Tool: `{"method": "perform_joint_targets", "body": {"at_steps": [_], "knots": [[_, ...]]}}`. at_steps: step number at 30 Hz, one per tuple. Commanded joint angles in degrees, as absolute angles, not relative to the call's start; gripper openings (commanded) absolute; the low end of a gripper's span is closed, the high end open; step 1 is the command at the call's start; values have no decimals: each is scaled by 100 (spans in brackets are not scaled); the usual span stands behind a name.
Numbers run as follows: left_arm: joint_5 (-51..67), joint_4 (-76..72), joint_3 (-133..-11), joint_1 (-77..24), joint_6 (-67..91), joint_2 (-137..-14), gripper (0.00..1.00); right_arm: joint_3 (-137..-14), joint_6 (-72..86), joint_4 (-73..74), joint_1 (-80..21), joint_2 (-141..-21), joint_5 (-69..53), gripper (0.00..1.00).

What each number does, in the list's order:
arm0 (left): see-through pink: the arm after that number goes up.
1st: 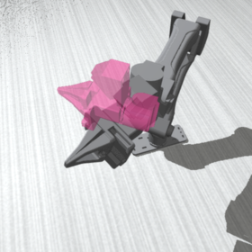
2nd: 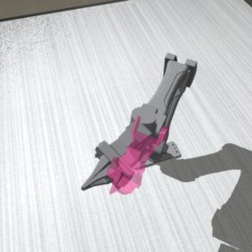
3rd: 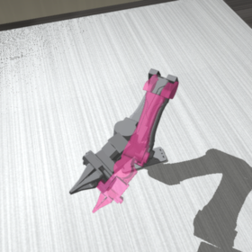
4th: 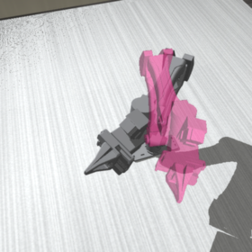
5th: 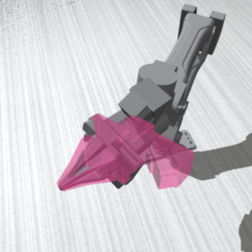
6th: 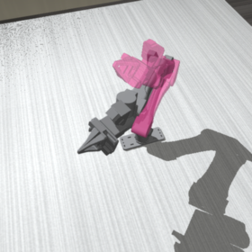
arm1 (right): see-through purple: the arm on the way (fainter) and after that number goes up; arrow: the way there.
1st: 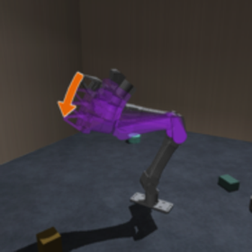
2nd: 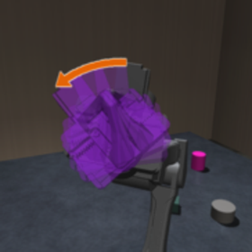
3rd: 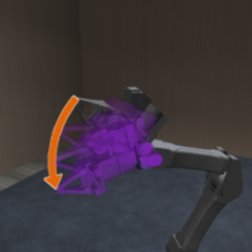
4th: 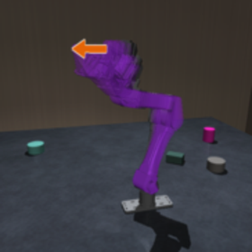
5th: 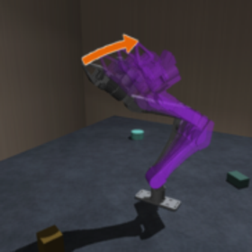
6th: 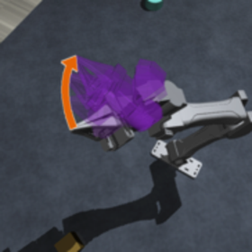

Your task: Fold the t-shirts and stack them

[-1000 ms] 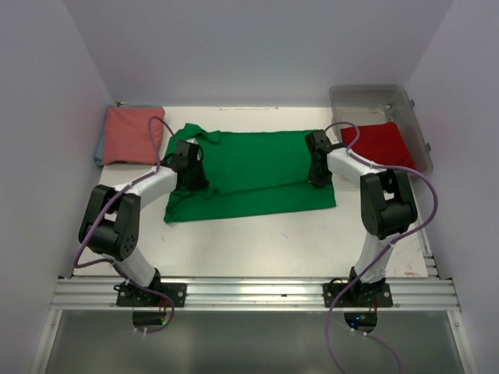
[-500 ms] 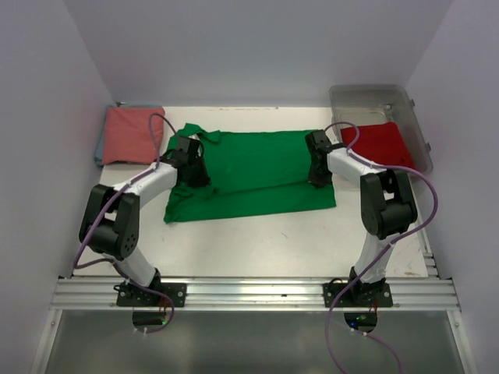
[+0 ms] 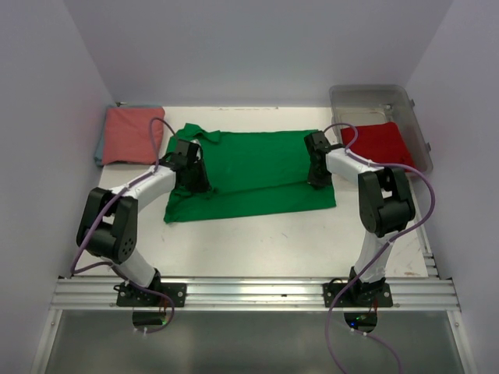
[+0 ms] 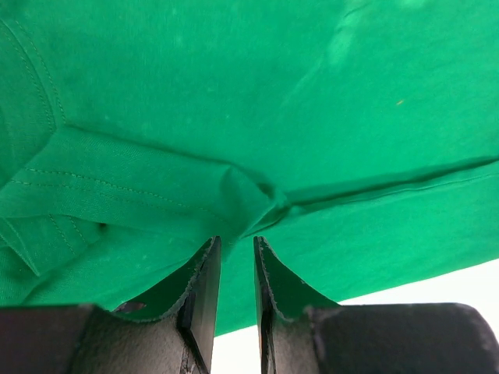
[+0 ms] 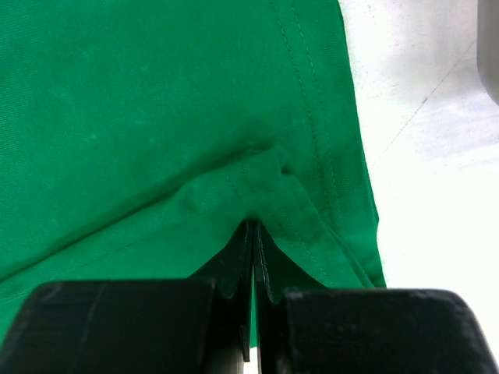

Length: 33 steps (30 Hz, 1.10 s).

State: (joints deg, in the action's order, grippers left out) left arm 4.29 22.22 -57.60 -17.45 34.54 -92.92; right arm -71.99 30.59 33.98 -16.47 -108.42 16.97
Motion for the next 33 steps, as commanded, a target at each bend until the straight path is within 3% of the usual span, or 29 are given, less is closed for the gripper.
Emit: {"method": "perform_joint_targets", "body": {"at_steps": [1,16,19,21,33], "knots": [[519,2241,-5783,-1793,3226,-9360,27,-7233,3041,3296,-1635,-10828,1723,0],[554,2294,-5906,-1907,3041,-9791,27,-7242,3059,3322,-1635,-10820,1740,0],[448,2215,-5933,-1907,3059,-9879,18,-7242,3050,3322,-1635,-10802,1766,0],[344,2127,-5994,-1907,3050,-9905,0,-7233,3050,3331,-1635,-10793,1775,0],[26,2338,-6872,-2013,2813,-10204,0,-7251,3041,3331,-1635,-10819,1775,0]]}}
